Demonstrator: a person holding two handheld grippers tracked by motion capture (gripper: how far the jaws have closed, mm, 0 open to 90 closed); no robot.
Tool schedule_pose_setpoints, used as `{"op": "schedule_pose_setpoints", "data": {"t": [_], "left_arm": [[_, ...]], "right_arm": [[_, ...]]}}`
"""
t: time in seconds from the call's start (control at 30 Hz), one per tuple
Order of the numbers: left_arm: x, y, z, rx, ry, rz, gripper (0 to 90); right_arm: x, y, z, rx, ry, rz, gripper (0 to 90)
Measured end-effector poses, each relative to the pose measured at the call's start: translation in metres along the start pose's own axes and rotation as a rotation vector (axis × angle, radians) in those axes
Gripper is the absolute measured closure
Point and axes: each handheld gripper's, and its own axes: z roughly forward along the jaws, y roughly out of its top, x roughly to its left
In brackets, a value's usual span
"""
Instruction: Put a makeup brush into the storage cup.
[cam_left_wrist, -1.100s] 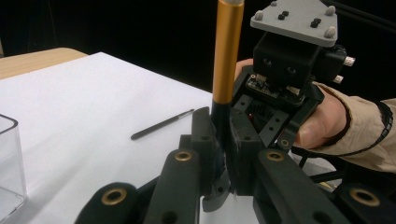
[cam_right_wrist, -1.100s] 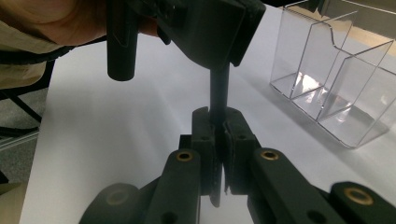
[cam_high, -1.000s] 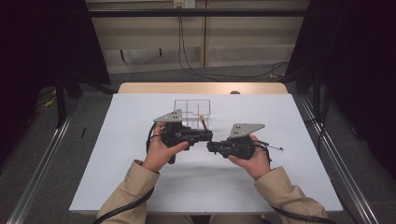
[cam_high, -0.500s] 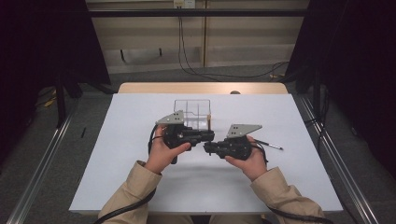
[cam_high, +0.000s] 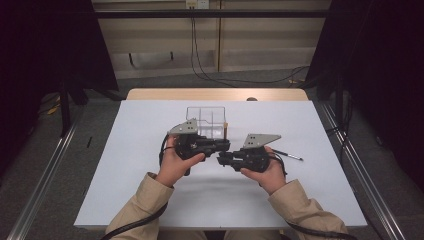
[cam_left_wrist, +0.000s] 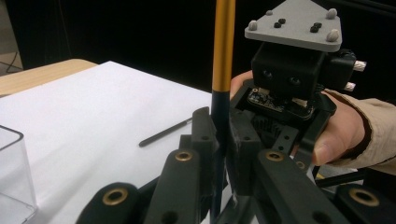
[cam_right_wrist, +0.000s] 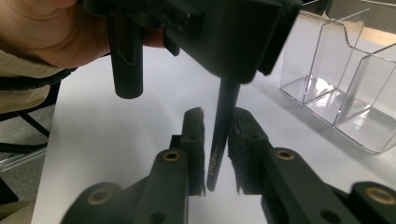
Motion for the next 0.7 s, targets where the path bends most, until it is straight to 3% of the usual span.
{"op": "schedule_pose_setpoints", "data": {"t": [0.37, 0.7], "left_arm": [[0.002, 0.002, -0.009, -0.019, 0.020, 0.000, 83.3], [0.002, 0.003, -0.012, -0.027, 0.036, 0.009, 83.3]], "right_arm": [[-0.007, -0.001, -0.017, -0.058, -0.008, 0.006, 34.8], [-0.013, -0.005, -0.035, -0.071, -0.072, -0.010, 17.4]]}}
